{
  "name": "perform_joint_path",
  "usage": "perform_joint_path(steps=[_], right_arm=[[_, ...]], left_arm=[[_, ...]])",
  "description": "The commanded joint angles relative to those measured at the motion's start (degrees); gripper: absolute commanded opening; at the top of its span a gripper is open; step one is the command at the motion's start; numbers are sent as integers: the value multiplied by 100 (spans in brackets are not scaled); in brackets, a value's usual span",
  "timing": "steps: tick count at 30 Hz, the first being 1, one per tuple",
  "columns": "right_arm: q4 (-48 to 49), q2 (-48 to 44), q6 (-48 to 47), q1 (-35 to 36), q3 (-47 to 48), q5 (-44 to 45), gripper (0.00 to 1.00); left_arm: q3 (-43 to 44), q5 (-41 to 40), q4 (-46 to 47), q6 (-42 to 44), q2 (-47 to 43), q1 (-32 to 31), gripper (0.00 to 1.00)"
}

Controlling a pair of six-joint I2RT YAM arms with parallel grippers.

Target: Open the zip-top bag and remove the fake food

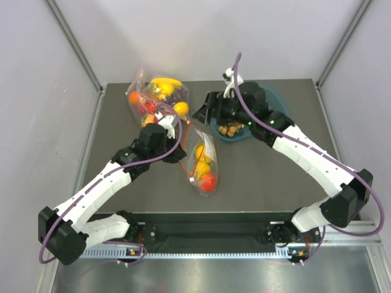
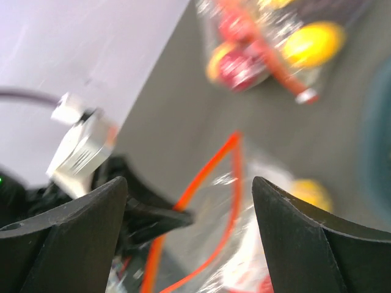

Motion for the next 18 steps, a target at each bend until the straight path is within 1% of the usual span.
perform_joint_path(steps=[1, 5, 9, 14, 18], right_arm=[[367, -96, 772, 340, -180, -710, 82], [518, -26, 1185, 752, -251, -808, 82], [667, 97, 1484, 964, -330, -905, 81], [107, 335, 1590, 1061, -383, -677, 79], [-290, 326, 1617, 1052, -751, -273, 79]], left_arm=[[-78, 18, 214, 12, -212, 16, 0], [-114, 36, 266, 3, -273, 16, 0], [-157, 88, 337, 3, -317, 16, 0], [-184, 115, 363, 20, -353, 7, 0], [-263, 132, 425, 29, -431, 16, 0]])
